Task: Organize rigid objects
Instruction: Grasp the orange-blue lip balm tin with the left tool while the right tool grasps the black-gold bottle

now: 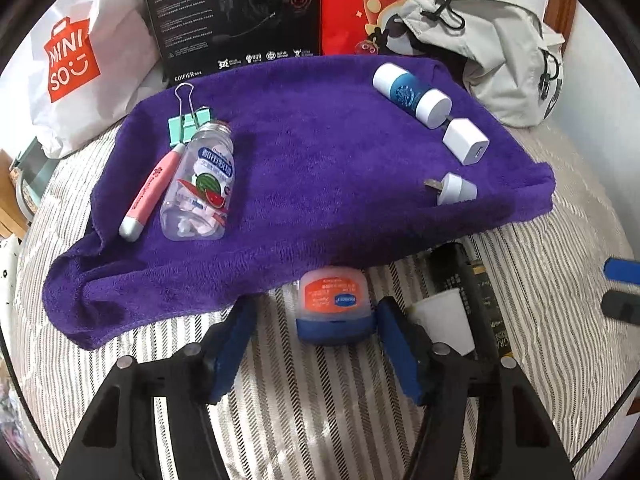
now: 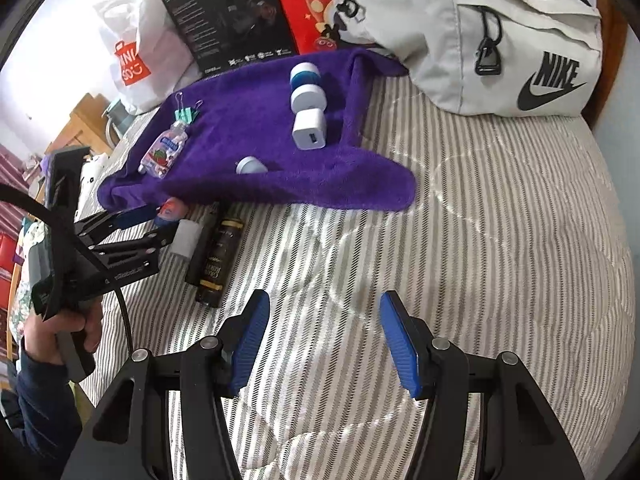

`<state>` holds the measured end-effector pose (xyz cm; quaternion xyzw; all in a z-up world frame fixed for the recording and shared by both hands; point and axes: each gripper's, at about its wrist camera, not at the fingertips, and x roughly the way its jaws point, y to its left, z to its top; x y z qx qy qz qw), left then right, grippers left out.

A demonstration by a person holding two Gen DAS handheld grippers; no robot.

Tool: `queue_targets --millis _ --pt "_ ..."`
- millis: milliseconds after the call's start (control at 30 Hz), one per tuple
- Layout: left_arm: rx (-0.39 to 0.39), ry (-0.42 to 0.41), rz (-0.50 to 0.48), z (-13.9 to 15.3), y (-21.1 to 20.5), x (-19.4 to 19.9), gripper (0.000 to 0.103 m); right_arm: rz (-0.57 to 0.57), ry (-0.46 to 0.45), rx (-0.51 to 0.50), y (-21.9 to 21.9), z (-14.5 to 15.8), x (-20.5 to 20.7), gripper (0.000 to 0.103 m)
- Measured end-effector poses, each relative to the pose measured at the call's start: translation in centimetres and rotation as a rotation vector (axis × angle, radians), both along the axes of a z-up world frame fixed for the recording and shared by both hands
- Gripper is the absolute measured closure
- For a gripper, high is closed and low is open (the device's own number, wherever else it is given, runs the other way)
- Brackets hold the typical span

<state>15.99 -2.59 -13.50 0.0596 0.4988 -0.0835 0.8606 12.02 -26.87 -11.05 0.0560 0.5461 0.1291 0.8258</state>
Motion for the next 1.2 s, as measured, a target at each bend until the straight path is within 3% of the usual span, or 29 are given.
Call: queue_targets --millis 100,833,1200 --pt "-0.016 -0.011 -0.006 0.2 0.3 -0.3 0.068 0.014 0.008 0.001 0.6 -0.5 0.1 0.046" --pt "-0.014 0.008 -0.011 0.1 2.0 -1.6 0.068 0.052 0.028 0.066 4.4 -2.1 1.5 0.046" --pt "-0.067 0.018 0.043 -0.1 5.9 -3.4 0.068 0.102 0.023 -0.029 8.5 -3.5 2.2 0.045"
